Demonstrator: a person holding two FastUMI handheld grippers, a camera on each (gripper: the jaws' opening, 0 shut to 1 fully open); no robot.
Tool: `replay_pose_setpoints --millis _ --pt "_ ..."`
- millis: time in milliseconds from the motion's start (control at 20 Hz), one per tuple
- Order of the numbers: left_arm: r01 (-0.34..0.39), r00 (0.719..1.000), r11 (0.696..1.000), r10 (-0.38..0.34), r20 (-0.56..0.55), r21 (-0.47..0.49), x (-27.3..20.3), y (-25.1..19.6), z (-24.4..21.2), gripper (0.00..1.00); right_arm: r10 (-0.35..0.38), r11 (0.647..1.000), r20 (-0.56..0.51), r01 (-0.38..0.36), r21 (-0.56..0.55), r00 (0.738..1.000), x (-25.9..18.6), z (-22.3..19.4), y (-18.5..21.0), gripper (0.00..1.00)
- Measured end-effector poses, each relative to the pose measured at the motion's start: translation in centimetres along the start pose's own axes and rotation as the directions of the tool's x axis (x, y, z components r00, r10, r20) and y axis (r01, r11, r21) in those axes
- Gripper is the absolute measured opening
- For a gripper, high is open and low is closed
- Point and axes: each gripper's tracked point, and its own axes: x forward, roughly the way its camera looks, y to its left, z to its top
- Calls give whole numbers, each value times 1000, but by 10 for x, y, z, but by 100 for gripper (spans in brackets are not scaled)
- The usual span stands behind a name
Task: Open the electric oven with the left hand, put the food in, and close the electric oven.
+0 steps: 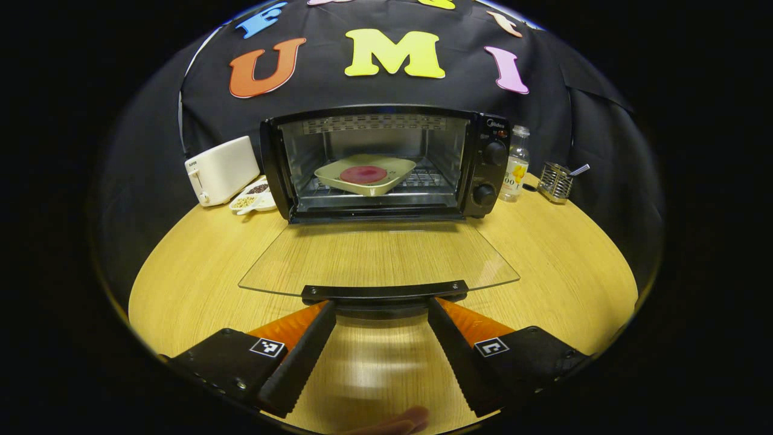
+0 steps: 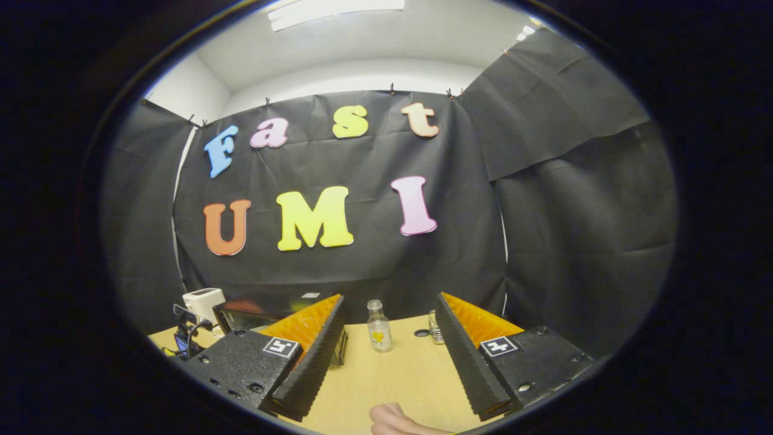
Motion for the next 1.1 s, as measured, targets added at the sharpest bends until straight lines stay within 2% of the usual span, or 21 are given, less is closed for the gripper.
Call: replay_pose_setpoints --millis 100,150,250,300,750,800,850,900,950,1000,1100 --pt "-1 1000 1000 1 21 -3 -4 0 8 98 -1 1000 -6 1 -3 1000 -4 2 0 95" --pt "-1 999 1000 1 33 -2 -6 -1 13 98 -3 1000 -3 3 -8 1000 -6 3 -1 92" --pt "0 999 1000 0 52 6 -7 1 23 98 -5 1000 4 5 -16 1000 -11 7 -1 95" --pt "1 998 1000 -1 61 4 -9 2 28 98 -2 1000 8 2 -20 1000 -14 10 -1 92" --pt "8 986 1000 -13 167 26 -14 5 90 98 -10 998 31 12 -54 999 -28 26 0 92" --pt "9 984 1000 -13 175 25 -12 6 96 98 -11 998 28 12 -59 1000 -30 26 0 95" --pt "10 983 1000 -14 183 23 -12 6 101 98 -11 998 28 13 -61 1000 -31 27 1 92" --pt "11 981 1000 -15 193 20 -11 7 108 98 -10 998 26 12 -61 1000 -32 27 2 95" --pt "13 978 1000 -17 206 19 -9 7 115 98 -10 998 21 12 -61 1000 -35 26 2 92" --pt "16 976 1000 -19 217 16 -14 6 124 98 -9 998 16 10 -61 1000 -37 26 2 95" --pt "26 973 1000 -25 231 -4 -8 8 137 98 -5 998 9 5 -59 1000 -43 27 4 92"
